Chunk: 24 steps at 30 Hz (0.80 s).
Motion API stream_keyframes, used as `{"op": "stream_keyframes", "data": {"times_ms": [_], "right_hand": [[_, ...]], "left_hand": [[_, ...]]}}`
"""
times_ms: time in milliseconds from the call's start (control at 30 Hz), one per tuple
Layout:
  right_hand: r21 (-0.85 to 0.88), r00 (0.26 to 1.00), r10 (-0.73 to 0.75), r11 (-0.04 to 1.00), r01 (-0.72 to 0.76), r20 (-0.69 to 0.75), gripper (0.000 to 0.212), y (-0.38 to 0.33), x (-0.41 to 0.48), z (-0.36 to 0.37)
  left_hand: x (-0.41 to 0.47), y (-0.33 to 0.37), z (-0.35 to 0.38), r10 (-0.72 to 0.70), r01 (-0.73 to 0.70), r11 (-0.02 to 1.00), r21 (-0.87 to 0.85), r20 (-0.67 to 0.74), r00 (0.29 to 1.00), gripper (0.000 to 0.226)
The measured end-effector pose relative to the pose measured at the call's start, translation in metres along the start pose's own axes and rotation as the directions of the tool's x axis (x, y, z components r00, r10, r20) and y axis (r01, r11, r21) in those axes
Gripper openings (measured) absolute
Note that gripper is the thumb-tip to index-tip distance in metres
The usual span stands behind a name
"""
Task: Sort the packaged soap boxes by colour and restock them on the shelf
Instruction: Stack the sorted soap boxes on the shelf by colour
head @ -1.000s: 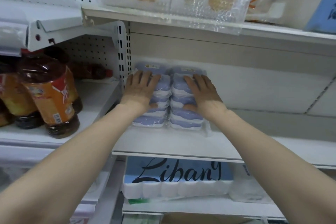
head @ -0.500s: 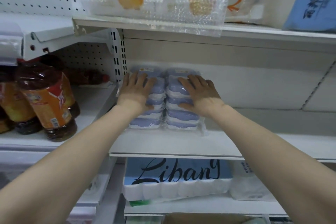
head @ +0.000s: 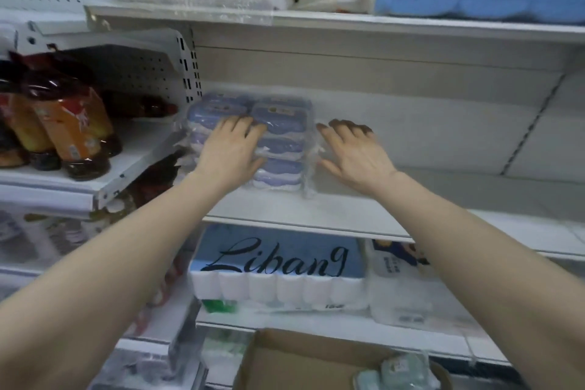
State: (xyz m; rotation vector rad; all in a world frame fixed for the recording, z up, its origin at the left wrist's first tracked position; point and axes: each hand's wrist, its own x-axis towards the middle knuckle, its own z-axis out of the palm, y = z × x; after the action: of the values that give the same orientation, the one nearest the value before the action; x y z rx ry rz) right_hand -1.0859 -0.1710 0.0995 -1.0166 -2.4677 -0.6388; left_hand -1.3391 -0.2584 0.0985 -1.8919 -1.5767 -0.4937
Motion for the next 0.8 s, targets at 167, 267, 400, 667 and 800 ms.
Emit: {"op": "stream_keyframes", "data": {"times_ms": [167,267,400,667,800], "right_hand": [[-0.002,0.996,-0.087,0.996,0.087,0.027,0.062,0.050,-0.092,-0.004],[0.031,0.995,-0.075,0.997,0.073,0.062,0.066,0.074,-0.157,0.002],[0.088,0.983,-0.078,0.994,0.064,0.168,0.063,0.099,-0.245,0.030],[0.211,0.956,-0.040,0.977,-0.023,0.290,0.053,0.105,-0.405,0.111],[0.264,0.869,-0.019,0.956,-0.130,0.495,0.059,0.077,-0.479,0.161]], "left_hand": [[-0.025,0.097,-0.003,-0.091,0.093,0.994,-0.050,0.044,0.995,0.055],[-0.047,0.163,0.009,-0.103,0.113,0.988,-0.107,0.092,0.990,0.053],[-0.085,0.248,0.042,-0.122,0.153,0.970,-0.191,0.165,0.979,0.049],[-0.195,0.387,0.132,-0.074,0.300,0.878,-0.374,0.513,0.855,0.052],[-0.261,0.433,0.174,-0.025,0.417,0.831,-0.368,0.725,0.689,0.053]]}}
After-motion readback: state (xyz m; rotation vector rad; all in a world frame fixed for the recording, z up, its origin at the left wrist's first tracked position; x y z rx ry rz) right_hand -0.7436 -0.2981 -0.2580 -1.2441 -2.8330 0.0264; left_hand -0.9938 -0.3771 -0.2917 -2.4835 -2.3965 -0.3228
